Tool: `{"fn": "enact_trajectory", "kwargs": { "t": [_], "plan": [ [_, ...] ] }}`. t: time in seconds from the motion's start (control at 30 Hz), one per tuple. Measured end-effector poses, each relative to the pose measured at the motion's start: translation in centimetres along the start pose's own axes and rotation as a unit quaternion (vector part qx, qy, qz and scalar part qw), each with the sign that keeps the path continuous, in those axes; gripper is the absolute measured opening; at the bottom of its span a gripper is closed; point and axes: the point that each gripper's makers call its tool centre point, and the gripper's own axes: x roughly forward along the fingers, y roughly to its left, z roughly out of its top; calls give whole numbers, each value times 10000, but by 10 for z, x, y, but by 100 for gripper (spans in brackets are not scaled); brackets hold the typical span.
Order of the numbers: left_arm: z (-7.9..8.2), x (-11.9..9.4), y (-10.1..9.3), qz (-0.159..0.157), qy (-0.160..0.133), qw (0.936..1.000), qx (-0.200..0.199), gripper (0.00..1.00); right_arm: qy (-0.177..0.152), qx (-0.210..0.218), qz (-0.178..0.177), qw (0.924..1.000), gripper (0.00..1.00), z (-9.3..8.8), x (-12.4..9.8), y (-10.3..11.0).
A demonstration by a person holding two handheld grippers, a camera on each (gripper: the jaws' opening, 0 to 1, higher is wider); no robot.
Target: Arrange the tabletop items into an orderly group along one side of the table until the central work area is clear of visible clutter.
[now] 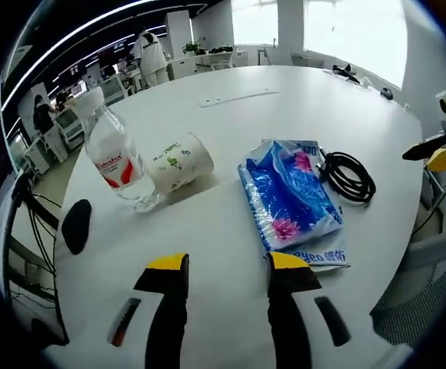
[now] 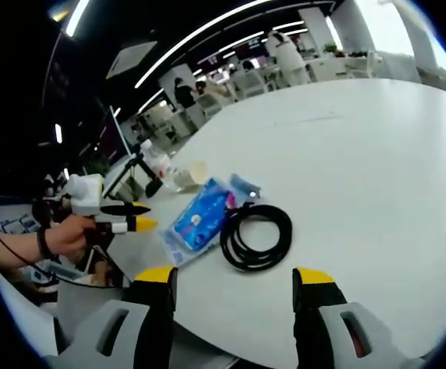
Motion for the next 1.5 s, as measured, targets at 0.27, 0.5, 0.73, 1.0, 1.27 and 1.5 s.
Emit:
{"fn": "enact_trajectory", "kwargs": {
  "t": [0.27,0.5,0.73,1.0,1.27,1.5],
  "plan": [
    [5,2,0,29,37,9999,152,39,10,-2,10,10000,61,0,0,0],
    [8,3,0,38,91,9994,341,39,37,-14,22,10000,61,-1,0,0],
    [13,5,4,70,117,9983,560,39,17,-3,16,10000,61,0,0,0],
    [18,7,8,140,176,9952,956,39,45,19,2,10000,61,-3,-1,-1],
    [26,11,14,285,288,9849,1684,38,74,17,-7,10000,61,-4,-1,-3],
    [31,16,18,331,347,9798,1940,38,84,26,-34,10000,61,-3,-1,-6]
  ]
}}
